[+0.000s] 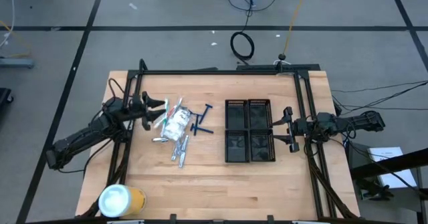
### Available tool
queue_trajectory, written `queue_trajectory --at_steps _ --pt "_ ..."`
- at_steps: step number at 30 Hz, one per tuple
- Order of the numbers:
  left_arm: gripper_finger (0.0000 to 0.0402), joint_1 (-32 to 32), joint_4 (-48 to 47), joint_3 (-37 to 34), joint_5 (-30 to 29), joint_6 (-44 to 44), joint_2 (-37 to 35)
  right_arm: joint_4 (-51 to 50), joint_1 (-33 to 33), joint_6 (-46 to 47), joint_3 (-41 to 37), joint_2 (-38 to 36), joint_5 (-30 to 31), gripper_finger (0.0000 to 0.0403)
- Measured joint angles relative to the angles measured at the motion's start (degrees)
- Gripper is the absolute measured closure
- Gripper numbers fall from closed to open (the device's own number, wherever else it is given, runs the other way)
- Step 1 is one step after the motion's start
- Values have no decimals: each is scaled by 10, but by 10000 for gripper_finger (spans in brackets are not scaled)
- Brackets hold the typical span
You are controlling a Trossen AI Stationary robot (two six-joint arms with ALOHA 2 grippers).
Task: Pick & Place Travel size toiletries
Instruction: Put the cotton pack into the top right black basket
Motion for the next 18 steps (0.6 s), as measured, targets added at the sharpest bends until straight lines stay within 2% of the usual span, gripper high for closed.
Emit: queue_trajectory --at_steps 4,6,9,14,18 --pt "190 -14 70 2 -14 -61 51 0 0 0 0 0 0 188" --pt "190 -29 67 22 -26 -78 93 0 0 0 0 0 0 188" --pt "190 -59 5 69 -87 -77 177 0 0 0 0 0 0 188" --pt "190 -104 -150 178 -210 -44 360 0 0 0 0 0 0 188" --pt "190 -131 -231 260 -225 -45 491 0 0 0 0 0 0 188"
